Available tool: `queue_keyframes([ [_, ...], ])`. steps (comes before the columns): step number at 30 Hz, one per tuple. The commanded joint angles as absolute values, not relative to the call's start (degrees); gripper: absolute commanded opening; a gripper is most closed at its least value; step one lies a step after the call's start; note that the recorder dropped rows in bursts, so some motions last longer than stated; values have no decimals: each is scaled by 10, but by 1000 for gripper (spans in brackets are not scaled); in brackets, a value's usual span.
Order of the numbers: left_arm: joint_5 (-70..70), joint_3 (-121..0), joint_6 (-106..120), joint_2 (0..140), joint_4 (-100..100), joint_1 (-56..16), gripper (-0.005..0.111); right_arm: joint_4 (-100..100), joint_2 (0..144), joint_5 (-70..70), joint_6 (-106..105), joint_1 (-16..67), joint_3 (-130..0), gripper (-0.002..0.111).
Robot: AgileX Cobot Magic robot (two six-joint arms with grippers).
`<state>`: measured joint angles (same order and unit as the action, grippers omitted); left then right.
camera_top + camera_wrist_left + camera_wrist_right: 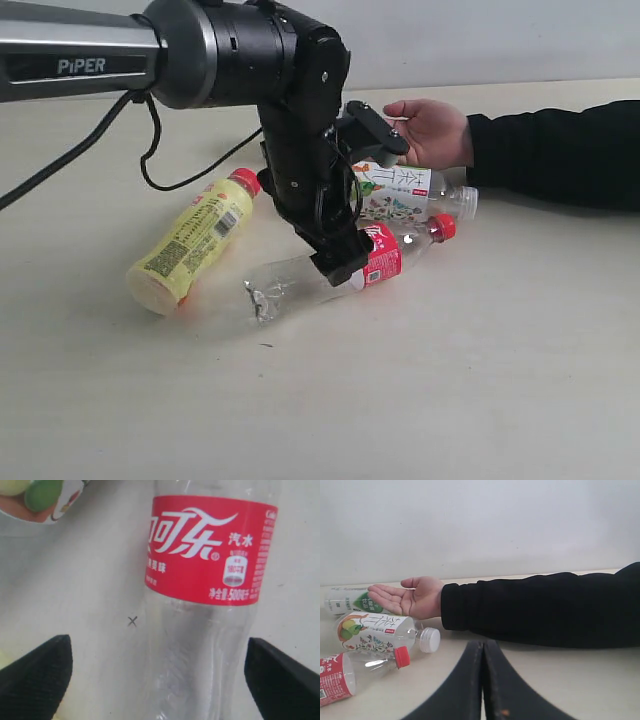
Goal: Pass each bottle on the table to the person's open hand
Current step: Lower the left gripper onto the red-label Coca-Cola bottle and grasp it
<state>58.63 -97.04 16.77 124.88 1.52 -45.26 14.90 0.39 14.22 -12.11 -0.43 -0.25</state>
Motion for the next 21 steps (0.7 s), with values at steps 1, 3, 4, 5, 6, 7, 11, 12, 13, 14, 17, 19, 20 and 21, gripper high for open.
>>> queue_keyframes([
  [1,593,-977,170,1258,0,-454,89,150,0,140,-122,-3,0,0],
  [3,597,-977,186,1270,-28,-454,88,150,0,140,-122,-3,0,0],
  [4,597,-977,195,1278,-42,-454,86,150,0,140,-122,-3,0,0],
  [5,597,-977,195,1281,-43,-454,85,150,0,140,-122,-3,0,0],
  [6,597,-977,195,1286,-44,-454,83,150,0,140,-122,-3,0,0],
  [7,599,-977,195,1287,-44,-454,83,150,0,140,-122,-3,0,0],
  [11,614,-976,201,1292,-44,-454,81,150,0,140,-122,-3,0,0],
  [12,614,-976,207,1294,-44,-454,81,150,0,140,-122,-3,0,0],
  [13,614,-976,207,1293,-47,-454,81,150,0,140,-122,-3,0,0],
  [14,614,-976,213,1293,-53,-454,81,150,0,140,-122,-3,0,0],
  [17,617,-976,224,1293,-63,-454,72,150,0,140,-122,-3,0,0],
  [19,631,-976,224,1293,-63,-454,54,150,0,140,-122,-3,0,0],
  [20,635,-976,224,1293,-63,-454,47,150,0,140,-122,-3,0,0],
  [21,641,-976,224,1293,-63,-454,40,150,0,140,-122,-3,0,0],
])
